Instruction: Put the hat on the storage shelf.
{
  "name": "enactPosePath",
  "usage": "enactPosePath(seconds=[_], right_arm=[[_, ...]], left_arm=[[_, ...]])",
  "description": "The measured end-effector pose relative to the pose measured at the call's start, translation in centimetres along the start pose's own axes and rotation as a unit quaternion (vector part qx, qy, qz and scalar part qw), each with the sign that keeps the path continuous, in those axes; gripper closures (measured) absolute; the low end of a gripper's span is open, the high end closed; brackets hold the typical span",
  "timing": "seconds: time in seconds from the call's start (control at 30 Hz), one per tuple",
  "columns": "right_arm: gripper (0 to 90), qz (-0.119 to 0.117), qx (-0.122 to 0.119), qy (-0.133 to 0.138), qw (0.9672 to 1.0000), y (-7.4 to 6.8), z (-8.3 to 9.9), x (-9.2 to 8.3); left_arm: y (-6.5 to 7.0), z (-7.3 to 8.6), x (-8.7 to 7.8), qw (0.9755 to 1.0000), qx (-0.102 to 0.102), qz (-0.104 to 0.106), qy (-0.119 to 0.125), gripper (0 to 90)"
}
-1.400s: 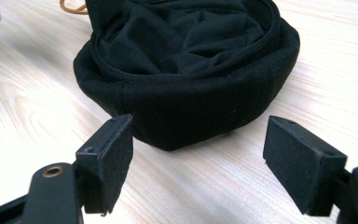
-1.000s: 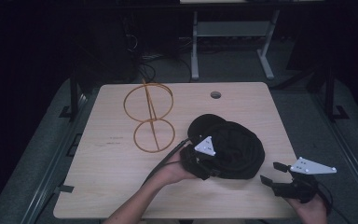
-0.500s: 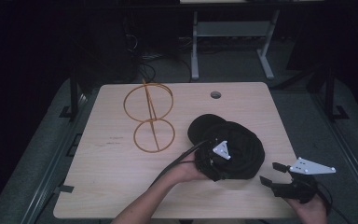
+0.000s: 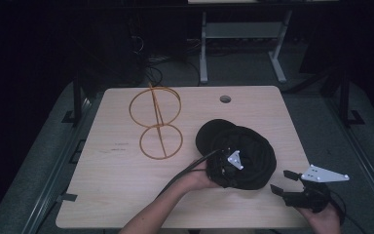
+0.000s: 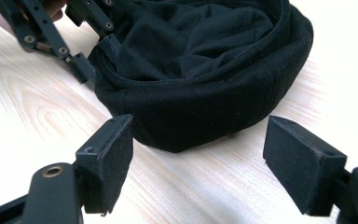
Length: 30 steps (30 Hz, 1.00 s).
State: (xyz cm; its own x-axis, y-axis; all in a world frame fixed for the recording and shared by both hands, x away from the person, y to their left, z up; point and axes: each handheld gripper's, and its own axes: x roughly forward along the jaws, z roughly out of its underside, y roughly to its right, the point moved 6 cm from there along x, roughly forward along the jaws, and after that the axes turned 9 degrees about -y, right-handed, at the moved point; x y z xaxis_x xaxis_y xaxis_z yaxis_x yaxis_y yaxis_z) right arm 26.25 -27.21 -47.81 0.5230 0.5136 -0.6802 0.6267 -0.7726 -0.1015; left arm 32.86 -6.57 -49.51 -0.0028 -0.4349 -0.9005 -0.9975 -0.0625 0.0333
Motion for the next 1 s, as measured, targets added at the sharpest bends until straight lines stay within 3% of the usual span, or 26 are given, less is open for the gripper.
enactPosePath(seconds=[0.13, 0.27, 0.33, 0.53, 0.6, 0.77, 0.8, 0.83, 0.93, 1.0], right_arm=[[23.8, 0.0, 0.0, 0.0, 1.0, -0.1, 0.0, 0.0], [23.8, 0.0, 0.001, -0.001, 1.0, -0.1, 0.0, 0.1], [23.8, 0.001, 0.0, -0.001, 1.0, -0.2, 0.1, 0.1], [23.2, 0.006, 0.004, 0.009, 0.9999, -0.1, 0.0, -0.1], [23.3, 0.007, 0.005, 0.018, 0.9998, -0.2, -0.1, -0.4], [22.9, -0.005, 0.008, 0.046, 0.9989, -0.8, -1.1, -0.9], [22.9, -0.005, 0.008, 0.046, 0.9989, -0.8, -1.1, -0.9], [22.2, -0.009, 0.002, 0.059, 0.9982, -1.2, -1.7, -1.1], [20.2, -0.01, 0.001, 0.067, 0.9977, -1.5, -2.3, -1.2], [18.9, -0.019, 0.002, 0.077, 0.9969, -1.9, -2.9, -1.3]], left_arm=[[0.0, -0.1, 0.0, 1.0, 0.006, 0.003, -0.004, 69.9], [0.4, -0.4, -0.2, 0.9995, 0.032, -0.006, -0.002, 76.0], [0.4, -0.4, -0.4, 0.9995, 0.032, -0.003, 0.001, 77.4], [0.4, -1.0, -1.8, 0.999, 0.016, 0.014, 0.04, 78.3], [0.2, -1.3, -3.1, 0.9969, -0.003, 0.028, 0.073, 78.4], [0.1, -1.8, -5.6, 0.9901, -0.022, 0.046, 0.131, 78.5], [0.1, -1.8, -5.6, 0.9901, -0.022, 0.046, 0.131, 78.5], [0.2, -1.9, -6.6, 0.9881, -0.023, 0.049, 0.144, 78.5], [0.3, -1.9, -7.5, 0.986, -0.026, 0.052, 0.157, 78.2], [0.4, -1.8, -8.6, 0.9829, -0.027, 0.059, 0.173, 78.1]])
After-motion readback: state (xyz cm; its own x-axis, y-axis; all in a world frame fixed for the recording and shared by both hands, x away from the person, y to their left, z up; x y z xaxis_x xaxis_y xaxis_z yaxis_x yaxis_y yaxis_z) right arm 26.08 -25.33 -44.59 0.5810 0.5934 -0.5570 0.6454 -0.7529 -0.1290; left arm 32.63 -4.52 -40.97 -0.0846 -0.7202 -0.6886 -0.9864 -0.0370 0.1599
